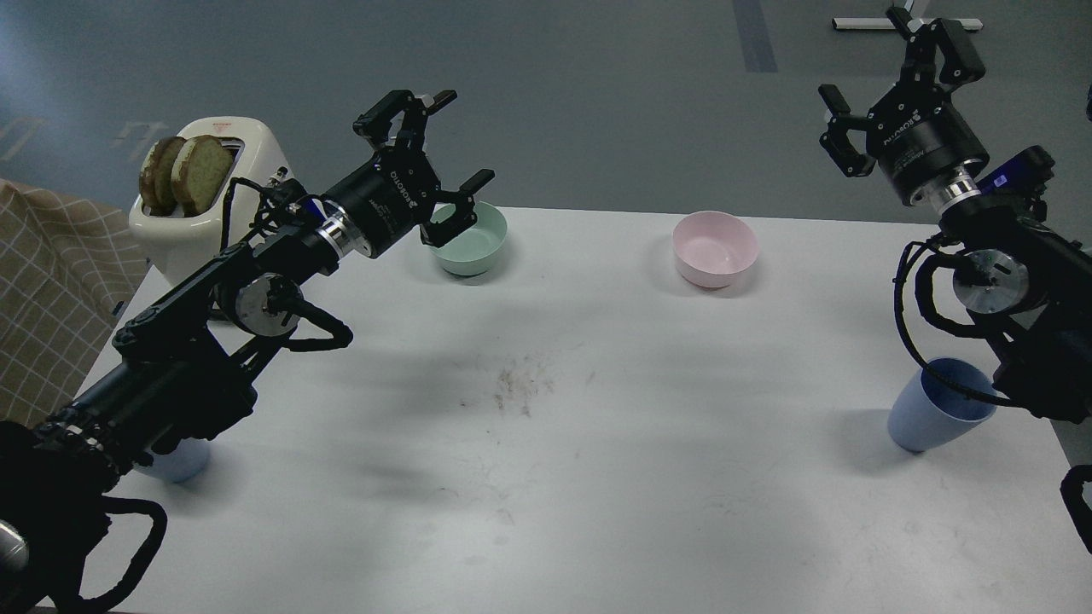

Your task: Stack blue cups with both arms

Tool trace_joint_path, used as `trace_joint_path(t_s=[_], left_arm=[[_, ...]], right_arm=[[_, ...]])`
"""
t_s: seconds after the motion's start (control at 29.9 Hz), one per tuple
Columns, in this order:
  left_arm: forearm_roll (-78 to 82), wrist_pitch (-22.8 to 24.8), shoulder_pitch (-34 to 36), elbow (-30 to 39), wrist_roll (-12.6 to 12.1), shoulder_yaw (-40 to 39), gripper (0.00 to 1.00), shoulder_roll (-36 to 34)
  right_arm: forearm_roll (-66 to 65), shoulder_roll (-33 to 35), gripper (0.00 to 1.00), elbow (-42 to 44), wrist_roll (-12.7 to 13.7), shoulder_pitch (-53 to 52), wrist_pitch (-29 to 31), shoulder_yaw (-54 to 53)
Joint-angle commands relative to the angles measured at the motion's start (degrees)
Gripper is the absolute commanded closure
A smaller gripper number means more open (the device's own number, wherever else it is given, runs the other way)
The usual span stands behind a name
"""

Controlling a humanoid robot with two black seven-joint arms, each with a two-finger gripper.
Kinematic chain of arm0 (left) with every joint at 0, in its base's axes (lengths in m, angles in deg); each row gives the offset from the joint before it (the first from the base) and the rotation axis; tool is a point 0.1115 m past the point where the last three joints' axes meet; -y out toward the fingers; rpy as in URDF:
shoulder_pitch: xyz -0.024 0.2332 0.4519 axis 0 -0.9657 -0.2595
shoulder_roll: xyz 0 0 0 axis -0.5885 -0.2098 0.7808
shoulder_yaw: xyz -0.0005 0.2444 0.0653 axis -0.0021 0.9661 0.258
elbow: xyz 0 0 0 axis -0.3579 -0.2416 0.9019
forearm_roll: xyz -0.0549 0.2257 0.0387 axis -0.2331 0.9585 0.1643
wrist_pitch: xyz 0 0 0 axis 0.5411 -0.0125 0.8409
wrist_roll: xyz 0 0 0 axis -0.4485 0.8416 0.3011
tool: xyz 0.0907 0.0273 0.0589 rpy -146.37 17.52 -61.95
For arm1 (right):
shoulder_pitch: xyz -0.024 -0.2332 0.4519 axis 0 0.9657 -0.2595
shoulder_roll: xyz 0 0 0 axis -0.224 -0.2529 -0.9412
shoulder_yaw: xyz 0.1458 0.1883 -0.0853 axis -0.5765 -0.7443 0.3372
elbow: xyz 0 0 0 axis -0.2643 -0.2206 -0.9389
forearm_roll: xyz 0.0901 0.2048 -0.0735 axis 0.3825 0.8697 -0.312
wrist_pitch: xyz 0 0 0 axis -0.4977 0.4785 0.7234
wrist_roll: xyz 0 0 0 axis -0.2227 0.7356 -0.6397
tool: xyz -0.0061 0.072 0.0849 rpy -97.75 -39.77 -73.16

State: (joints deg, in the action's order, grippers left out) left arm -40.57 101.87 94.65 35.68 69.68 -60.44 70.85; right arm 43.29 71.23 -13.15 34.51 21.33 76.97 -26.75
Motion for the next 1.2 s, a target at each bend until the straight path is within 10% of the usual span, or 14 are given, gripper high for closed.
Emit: trace_joint_path(t_s=[0.0,0.43,0.67,1.17], left_arm=[[0.28,0.0,-0.36,-0.17,-0.1,-0.52,0.02,-0.34],[-0.51,0.0,0.61,-5.27,0.17,-1.04,0.02,-0.25],[-0.42,0.0,0.43,-4.57,8.6,-3.86,0.02,-0.42],[0.37,0.0,-0.36,-3.16,8.16,-3.77,0.02,-2.54]], right_arm=[[-0.14,-0.35,0.0,0.12,0.0,0.18,-0.01,0.44],[-0.23,-3.34,0.0,3.29,0.0,1.33,-0.01,0.36],[-0.14,-3.6,0.0,3.11,0.0,-1.66,-0.01,0.53],[0.82,-5.1,0.0,5.04,0.0,-3.33,-0.01,-0.52]])
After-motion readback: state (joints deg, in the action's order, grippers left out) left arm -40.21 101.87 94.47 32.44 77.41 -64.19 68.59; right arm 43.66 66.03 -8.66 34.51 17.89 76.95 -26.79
